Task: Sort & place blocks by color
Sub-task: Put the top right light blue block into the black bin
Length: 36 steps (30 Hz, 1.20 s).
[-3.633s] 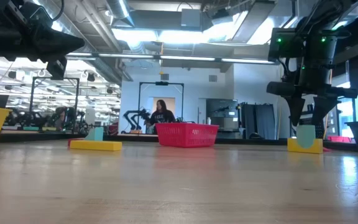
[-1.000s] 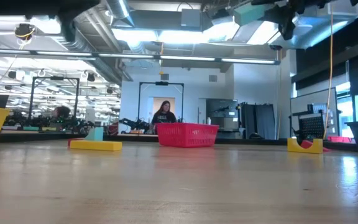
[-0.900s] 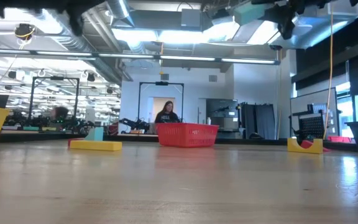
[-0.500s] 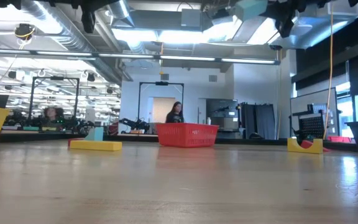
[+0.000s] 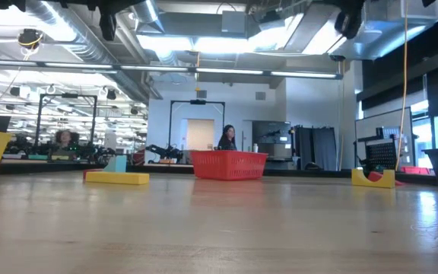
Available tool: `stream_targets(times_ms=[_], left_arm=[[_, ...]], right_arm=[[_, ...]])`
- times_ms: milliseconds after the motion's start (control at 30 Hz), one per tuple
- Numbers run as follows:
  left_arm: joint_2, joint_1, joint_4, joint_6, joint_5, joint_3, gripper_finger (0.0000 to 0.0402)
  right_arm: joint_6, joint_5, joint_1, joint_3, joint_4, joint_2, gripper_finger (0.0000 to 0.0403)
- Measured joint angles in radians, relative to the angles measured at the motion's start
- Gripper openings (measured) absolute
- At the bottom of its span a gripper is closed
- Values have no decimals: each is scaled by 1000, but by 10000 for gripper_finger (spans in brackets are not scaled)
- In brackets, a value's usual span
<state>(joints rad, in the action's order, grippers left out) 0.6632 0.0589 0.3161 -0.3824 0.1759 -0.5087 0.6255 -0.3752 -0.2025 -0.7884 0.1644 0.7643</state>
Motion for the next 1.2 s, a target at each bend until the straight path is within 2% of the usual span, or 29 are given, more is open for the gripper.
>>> stream_targets(times_ms=[67, 133, 267, 467, 567, 667, 867, 1000, 1200], left_arm=[[0, 0, 0, 0, 3, 0, 0], [0, 0, 0, 0, 3, 0, 0], [0, 0, 0, 0, 6, 0, 0], [0, 0, -1, 0, 44, 0, 0], [0, 0, -1, 3, 52, 0, 0], [0, 0, 0, 28, 52, 0, 0], [0, 0, -1, 38, 52, 0, 0], [0, 0, -1, 38, 52, 0, 0], [0, 0, -1, 48, 52, 0, 0]], right_arm=[[73, -69, 39, -27, 44, 6, 136], [132, -104, 96, -65, 172, 15, 136], [251, -108, 248, -125, 451, 53, 136], [463, -89, 506, -127, 698, 148, 136], [536, -5, 609, -127, 809, 218, 136], [603, 115, 682, -127, 849, 293, 136], [695, 321, 751, -127, 816, 438, 136], [832, 451, 785, -127, 827, 523, 136], [913, 487, 817, -127, 826, 631, 136]])
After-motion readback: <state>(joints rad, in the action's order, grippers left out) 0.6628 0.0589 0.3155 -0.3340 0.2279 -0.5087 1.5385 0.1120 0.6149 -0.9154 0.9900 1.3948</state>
